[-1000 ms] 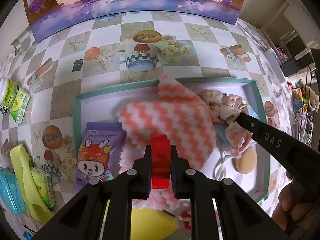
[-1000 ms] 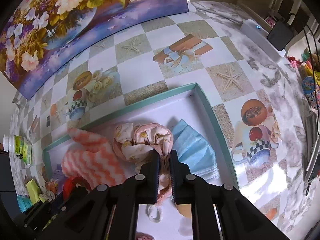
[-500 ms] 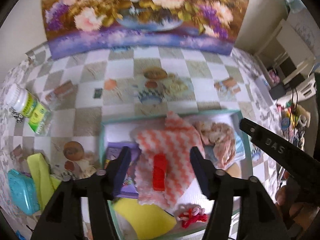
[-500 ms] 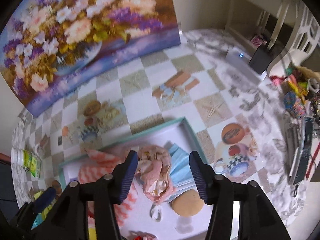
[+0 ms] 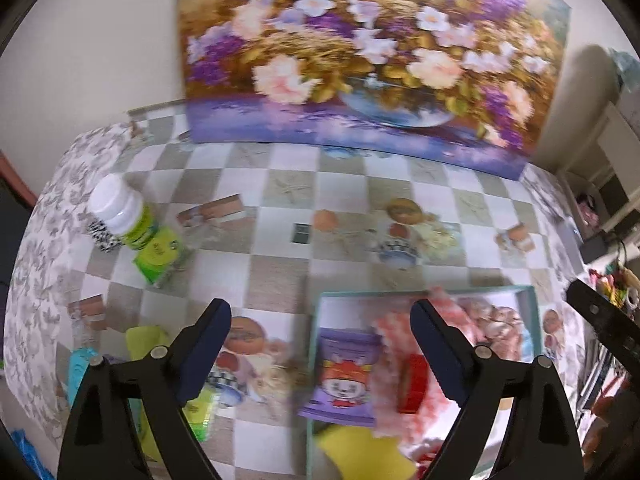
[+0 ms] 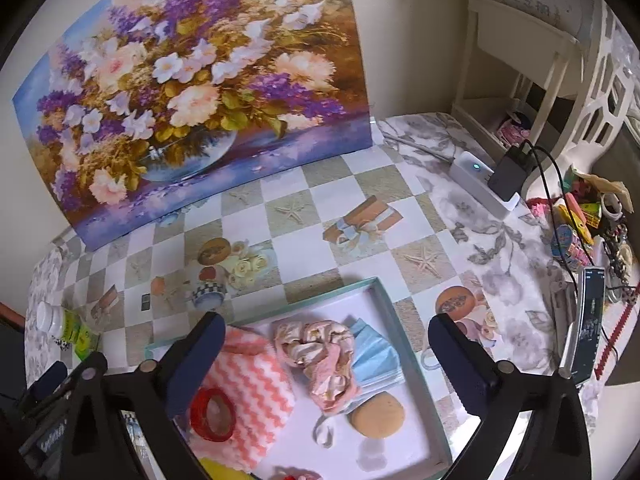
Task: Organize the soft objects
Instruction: 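Move both open tools back toward the remaining pile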
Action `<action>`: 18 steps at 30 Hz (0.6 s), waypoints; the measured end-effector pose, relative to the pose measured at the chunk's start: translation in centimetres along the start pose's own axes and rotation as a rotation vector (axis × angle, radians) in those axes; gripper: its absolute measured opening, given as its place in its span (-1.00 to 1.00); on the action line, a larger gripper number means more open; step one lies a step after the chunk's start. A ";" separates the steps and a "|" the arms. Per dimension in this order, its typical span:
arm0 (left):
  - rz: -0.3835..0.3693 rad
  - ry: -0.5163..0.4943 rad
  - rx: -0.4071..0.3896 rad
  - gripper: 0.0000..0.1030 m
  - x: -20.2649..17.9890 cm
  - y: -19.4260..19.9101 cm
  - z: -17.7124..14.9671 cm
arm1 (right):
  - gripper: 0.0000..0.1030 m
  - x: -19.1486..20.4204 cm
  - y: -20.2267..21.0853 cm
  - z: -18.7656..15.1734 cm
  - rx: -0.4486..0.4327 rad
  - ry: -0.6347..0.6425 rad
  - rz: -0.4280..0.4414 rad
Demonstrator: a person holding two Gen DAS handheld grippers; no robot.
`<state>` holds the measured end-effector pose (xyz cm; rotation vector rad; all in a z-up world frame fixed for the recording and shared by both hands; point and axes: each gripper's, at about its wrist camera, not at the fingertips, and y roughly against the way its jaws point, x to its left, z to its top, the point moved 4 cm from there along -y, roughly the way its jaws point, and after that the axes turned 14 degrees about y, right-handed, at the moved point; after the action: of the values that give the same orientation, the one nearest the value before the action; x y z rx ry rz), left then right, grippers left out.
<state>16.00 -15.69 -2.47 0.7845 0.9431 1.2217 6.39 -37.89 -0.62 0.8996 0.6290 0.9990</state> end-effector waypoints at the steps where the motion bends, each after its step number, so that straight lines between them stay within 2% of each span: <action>1: 0.005 0.009 0.000 0.78 0.5 0.0 0.1 | 1.00 0.3 0.2 0.0 -0.003 0.006 -0.002; 7: 0.030 0.051 -0.014 0.78 3.2 0.5 0.9 | 1.00 2.2 1.3 0.1 -0.022 0.041 0.014; 18: 0.088 0.080 -0.098 0.78 8.4 4.2 1.8 | 1.00 7.7 2.9 -0.3 -0.030 0.134 0.068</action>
<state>16.58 -6.65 0.64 0.7097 0.9141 1.3739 8.12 -30.10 1.32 0.8364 0.6981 1.1339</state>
